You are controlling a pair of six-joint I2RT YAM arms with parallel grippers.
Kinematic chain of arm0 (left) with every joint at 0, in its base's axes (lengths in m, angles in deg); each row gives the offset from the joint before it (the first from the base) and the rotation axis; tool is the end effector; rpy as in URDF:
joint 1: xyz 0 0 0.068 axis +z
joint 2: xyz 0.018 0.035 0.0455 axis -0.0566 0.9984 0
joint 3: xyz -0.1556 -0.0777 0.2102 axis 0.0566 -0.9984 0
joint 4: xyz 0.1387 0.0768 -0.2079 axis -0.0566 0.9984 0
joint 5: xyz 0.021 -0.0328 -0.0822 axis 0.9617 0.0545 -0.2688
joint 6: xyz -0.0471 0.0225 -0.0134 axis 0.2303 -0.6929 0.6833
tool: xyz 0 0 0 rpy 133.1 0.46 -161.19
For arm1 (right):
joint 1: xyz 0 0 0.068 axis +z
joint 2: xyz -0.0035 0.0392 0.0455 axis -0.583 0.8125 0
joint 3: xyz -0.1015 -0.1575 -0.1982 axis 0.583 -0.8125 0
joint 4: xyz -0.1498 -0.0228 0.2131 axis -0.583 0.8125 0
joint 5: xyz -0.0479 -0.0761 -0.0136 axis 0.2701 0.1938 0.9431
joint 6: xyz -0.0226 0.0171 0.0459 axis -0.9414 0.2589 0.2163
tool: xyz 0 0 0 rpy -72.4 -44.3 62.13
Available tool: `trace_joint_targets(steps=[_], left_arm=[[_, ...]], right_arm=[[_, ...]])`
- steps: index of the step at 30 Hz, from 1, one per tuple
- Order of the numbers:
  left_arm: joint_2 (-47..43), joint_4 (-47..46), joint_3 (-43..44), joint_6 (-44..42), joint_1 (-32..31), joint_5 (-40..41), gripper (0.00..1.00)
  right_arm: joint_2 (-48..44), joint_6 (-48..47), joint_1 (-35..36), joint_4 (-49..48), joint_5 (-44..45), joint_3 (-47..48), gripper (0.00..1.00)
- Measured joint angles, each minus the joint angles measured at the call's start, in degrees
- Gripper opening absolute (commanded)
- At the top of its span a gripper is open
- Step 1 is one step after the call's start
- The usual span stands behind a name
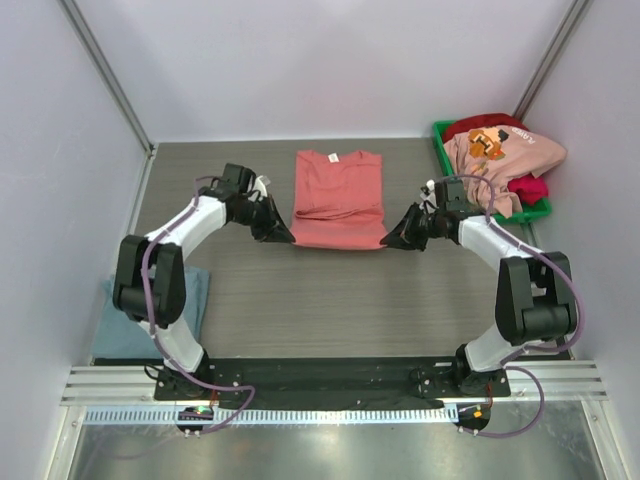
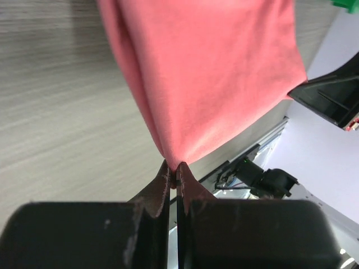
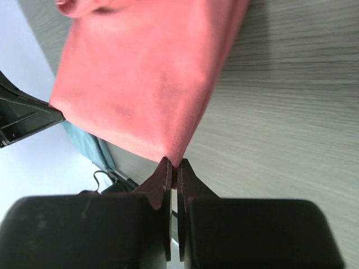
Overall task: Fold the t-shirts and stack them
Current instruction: Fold the tshirt
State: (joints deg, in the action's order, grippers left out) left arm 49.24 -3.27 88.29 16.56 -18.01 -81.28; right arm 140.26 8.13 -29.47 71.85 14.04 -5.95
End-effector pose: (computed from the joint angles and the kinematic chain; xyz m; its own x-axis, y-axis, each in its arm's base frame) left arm 0.3456 -0.1129 0.2086 -0.9635 -0.2671 -0.0181 -0.1798 0.6957 -0.6955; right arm 0.3094 0.0543 0.1884 -0.9069 0.4008 -0.1299 0.1948 0.6722 0.7143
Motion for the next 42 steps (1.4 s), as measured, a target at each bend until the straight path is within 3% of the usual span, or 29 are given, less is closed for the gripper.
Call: trace_joint_targets(steps=[13, 23, 28, 33, 40, 42], left_arm=[[-9.33, 2.84, -1.73, -0.81, -2.27, 1.79, 0.00], [-9.46, 4.66, 1.84, -1.97, -2.29, 3.04, 0.00], [-5.90, 4.07, 3.19, -1.99, -1.68, 2.99, 0.00], [3.45, 4.28, 12.31, -3.32, 0.17, 3.78, 0.00], [18.71, 3.30, 36.39, -8.41, 2.71, 5.90, 0.00], [22.14, 2.67, 41.79, -9.77, 2.84, 6.45, 0.09]], right_arm=[[-6.97, -5.18, 0.00, 9.42, -1.01, 6.75, 0.02], [-6.69, -6.86, 0.07, 11.43, -1.03, 10.43, 0.01], [-1.77, -7.52, 0.07, 10.29, -1.14, 11.34, 0.01], [10.01, -8.39, -0.24, 9.09, -1.01, 21.16, 0.01], [28.22, -9.57, -2.12, 5.86, -0.79, 47.98, 0.01], [33.14, -9.68, -2.45, 4.33, -0.83, 54.66, 0.06]])
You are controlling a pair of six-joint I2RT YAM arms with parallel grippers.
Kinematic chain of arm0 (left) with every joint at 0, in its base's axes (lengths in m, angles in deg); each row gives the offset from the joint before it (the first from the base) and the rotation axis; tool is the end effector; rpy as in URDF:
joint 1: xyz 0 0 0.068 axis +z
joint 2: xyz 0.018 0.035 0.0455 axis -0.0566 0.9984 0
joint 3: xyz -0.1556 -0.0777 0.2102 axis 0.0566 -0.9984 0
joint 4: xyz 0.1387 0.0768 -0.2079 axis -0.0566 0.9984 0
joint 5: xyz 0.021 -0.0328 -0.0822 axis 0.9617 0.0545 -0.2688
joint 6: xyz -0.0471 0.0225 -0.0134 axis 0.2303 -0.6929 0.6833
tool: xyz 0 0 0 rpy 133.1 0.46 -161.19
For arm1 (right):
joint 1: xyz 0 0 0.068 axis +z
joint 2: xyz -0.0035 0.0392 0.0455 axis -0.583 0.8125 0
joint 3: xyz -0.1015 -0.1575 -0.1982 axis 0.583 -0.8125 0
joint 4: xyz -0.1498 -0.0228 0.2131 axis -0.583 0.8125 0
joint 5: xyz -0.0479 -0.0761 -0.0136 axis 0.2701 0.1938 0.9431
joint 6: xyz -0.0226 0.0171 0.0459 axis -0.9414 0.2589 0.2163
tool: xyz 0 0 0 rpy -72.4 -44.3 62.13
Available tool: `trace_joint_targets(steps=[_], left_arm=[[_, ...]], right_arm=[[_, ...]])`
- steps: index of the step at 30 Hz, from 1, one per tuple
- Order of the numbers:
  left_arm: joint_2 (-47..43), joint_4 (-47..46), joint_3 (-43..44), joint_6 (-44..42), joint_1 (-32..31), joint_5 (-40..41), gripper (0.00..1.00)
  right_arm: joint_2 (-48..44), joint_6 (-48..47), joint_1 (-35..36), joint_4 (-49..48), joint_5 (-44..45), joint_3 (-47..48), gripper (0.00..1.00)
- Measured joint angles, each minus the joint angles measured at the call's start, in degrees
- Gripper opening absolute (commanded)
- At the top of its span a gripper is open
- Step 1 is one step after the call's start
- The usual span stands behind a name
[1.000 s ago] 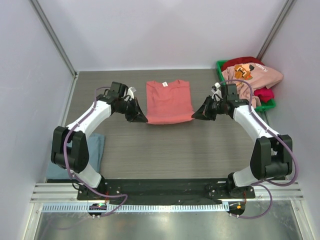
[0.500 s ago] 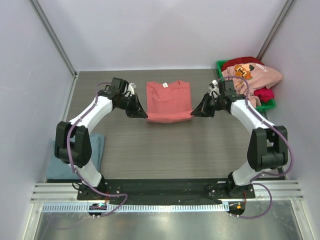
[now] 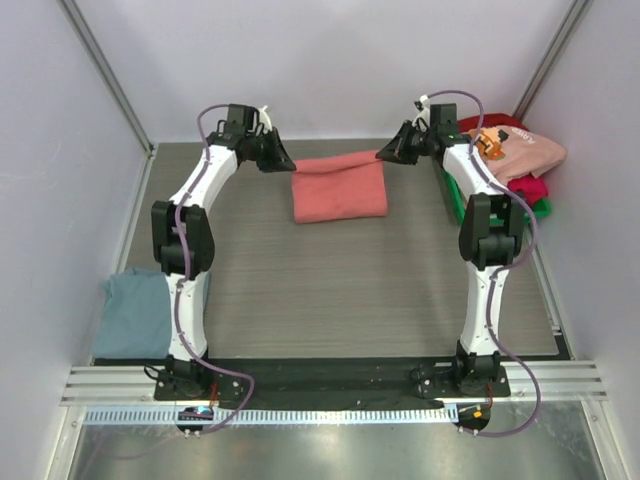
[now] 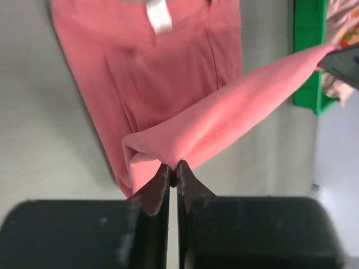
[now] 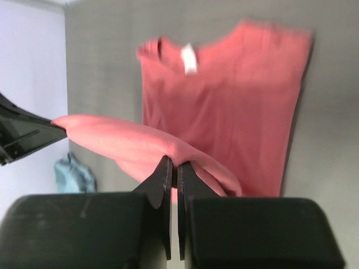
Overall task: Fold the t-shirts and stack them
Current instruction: Fold the tshirt, then neatly place the folded tshirt to the corner
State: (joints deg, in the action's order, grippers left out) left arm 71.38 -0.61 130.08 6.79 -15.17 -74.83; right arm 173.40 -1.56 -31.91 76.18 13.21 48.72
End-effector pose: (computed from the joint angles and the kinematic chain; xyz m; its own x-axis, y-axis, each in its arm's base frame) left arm 0.4782 -0.1191 0.2702 -0.8692 -0.2457 -0.4290 0.1092 0.7509 -0.6514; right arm 0.4984 0.0538 0.2538 -0.8048 0.3243 -0.4971 -0.1436 0.7062 0.6933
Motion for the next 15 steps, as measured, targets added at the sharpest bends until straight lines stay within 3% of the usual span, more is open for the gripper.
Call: trace_joint_targets(steps=[1, 2, 4, 9, 15], left_arm=[[2.29, -0.72, 3.13, -1.01, 0.00, 0.46, 0.39], [4.52, -1.66, 5.79, -2.23, -0.07, 1.29, 0.50], [8.31, -2.56, 10.01, -3.26, -0.20, 3.67, 0.58], [13.68, -3.74, 13.18, -6.36, -0.66, 12.96, 0.63], [8.33, -2.60, 5.66, -7.26, -0.44, 14.34, 0.67]], right_arm=[[2.86, 0.02, -0.11, -1.05, 0.02, 3.37, 0.33], [5.18, 0.44, -0.13, -2.29, 0.09, 5.73, 0.57], [10.03, 0.52, -0.02, -4.35, 0.13, 10.14, 0.69], [16.46, 0.37, 0.26, -7.45, 0.22, 13.73, 0.72], [11.26, 0.17, 0.31, -9.81, -2.99, 8.52, 0.66]])
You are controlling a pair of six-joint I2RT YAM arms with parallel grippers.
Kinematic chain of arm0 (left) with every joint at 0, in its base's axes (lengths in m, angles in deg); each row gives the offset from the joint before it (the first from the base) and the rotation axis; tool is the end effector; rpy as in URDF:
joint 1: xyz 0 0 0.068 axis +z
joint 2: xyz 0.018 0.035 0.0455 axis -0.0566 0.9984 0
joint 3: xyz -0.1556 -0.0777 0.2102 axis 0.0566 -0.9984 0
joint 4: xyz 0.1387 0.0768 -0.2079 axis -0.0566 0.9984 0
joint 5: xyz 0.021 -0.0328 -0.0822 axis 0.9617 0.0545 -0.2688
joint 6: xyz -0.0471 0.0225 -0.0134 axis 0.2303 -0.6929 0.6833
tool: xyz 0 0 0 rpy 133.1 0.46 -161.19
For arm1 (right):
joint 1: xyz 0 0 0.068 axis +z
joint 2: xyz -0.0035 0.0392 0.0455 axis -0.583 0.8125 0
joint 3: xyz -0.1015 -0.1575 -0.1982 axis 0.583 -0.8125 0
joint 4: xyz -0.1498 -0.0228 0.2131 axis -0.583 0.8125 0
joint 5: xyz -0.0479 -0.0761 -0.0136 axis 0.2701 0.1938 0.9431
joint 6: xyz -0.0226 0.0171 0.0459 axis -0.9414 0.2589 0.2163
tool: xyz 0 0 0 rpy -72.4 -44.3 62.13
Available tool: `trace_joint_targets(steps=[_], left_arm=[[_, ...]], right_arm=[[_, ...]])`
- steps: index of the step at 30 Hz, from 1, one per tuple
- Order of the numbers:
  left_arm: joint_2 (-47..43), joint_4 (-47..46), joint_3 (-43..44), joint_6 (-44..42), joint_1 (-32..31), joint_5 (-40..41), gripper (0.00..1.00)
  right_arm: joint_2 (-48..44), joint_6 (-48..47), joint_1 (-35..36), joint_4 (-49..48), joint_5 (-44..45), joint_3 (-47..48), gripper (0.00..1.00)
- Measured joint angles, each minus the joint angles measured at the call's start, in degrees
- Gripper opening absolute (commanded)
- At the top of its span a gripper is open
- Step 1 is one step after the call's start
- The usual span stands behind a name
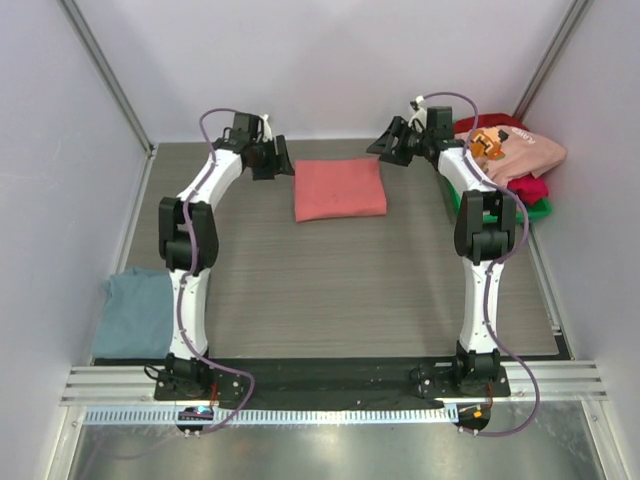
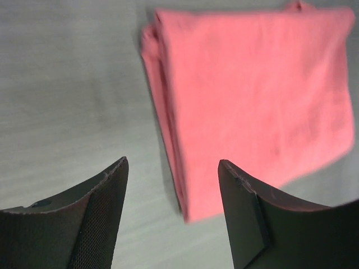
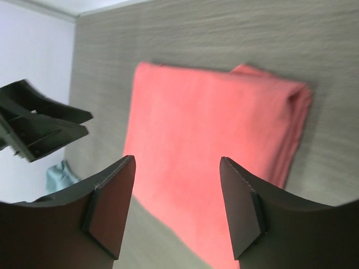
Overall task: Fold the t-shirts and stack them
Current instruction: Neatly place the folded tshirt to the corner
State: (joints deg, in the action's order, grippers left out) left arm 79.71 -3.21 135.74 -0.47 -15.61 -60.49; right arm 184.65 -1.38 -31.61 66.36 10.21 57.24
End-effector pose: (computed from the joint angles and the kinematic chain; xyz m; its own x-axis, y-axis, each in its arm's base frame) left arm 0.5110 -0.1218 0.2322 -0.8004 -0.1899 -0.5686 0.0986 0.8938 -0.4374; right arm 0.5432 0.0611 0.2191 -0.7552 0.3109 -0.5770 -0.2581 0.6681 0.6979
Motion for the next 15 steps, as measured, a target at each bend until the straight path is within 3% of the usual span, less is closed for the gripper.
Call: trace_joint_targets(steps=[8, 15], left_arm=[[-5.29, -0.94, -15.32, 3.76, 0.96, -13.20, 0.65], [-0.22, -1.81, -15.08, 7.98, 1.57, -17.22, 0.73]], right_arm=[[-7.26, -0.09, 0.50, -1.60, -4.57, -13.29, 0.60], [-3.37, -3.76, 0.74, 1.77, -4.26, -14.25, 0.58]])
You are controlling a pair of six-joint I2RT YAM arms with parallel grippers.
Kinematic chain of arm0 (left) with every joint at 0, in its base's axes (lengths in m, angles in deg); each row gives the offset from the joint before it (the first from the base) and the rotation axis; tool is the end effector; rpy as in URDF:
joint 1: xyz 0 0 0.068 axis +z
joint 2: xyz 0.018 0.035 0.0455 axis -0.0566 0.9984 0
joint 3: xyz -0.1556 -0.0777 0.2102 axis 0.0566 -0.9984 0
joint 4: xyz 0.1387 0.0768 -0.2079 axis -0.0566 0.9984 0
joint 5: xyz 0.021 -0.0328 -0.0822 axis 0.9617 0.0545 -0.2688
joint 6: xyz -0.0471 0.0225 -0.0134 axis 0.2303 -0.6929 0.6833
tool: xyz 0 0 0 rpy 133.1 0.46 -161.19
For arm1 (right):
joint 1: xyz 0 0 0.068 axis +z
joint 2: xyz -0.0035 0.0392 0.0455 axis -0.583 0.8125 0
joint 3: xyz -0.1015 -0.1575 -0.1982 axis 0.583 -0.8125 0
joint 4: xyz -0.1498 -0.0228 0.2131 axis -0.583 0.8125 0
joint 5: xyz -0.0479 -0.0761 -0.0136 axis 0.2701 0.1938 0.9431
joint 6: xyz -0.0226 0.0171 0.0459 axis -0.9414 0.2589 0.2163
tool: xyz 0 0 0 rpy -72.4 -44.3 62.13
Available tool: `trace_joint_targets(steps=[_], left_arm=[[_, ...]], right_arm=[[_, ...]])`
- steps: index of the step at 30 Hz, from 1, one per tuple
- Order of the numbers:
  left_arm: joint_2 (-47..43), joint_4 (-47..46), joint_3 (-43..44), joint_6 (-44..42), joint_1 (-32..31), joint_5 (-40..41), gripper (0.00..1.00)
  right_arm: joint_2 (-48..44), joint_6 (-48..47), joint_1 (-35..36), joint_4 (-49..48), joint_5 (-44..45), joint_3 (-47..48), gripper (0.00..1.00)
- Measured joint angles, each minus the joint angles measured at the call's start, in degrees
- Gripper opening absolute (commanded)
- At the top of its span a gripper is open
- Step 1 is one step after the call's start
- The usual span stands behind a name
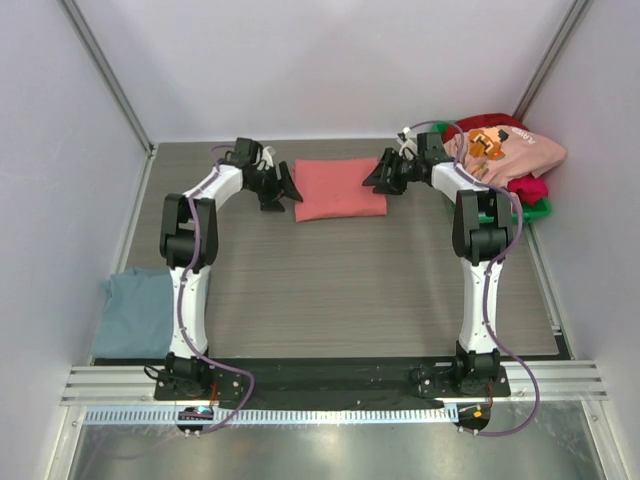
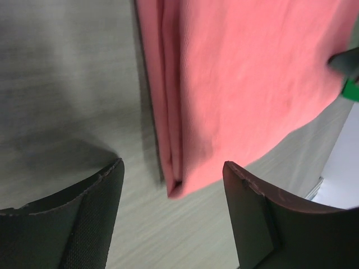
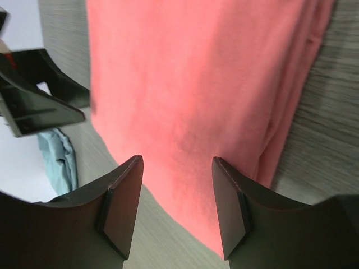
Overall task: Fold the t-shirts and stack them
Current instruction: Neatly place the folded tshirt to the corner
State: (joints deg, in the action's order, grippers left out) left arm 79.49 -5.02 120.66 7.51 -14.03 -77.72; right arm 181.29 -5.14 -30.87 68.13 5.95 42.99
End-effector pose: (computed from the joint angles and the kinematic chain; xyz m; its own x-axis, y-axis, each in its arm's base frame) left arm 0.4825 -0.1115 0.1570 -0.9469 -0.2436 -0.2100 -0.0472 0.7511 -0.6585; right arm 0.5070 0.0671 0.1668 -0.8727 0.2256 -0.4331 -0.1975 0.6480 0.7356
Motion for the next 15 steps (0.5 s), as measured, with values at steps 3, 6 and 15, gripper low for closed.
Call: trace_joint_targets(steps=[3, 6, 15], left_arm=[[2.25, -2.01, 3.37, 1.14, 0.17, -0.07, 0.72], [4.92, -3.93, 6.12, 2.75, 0.26, -1.97, 0.67], [10.49, -11.67, 9.01, 7.63, 0.02, -9.29, 0.38]], right_arm=[[1.66, -1.18, 0.00, 0.85, 0.68, 0.66, 0.58], [3.10, -2.01, 0.00, 1.44, 1.22, 1.77, 0.58], [4.42, -3.56, 0.13, 2.54, 1.46, 3.58, 0.58]])
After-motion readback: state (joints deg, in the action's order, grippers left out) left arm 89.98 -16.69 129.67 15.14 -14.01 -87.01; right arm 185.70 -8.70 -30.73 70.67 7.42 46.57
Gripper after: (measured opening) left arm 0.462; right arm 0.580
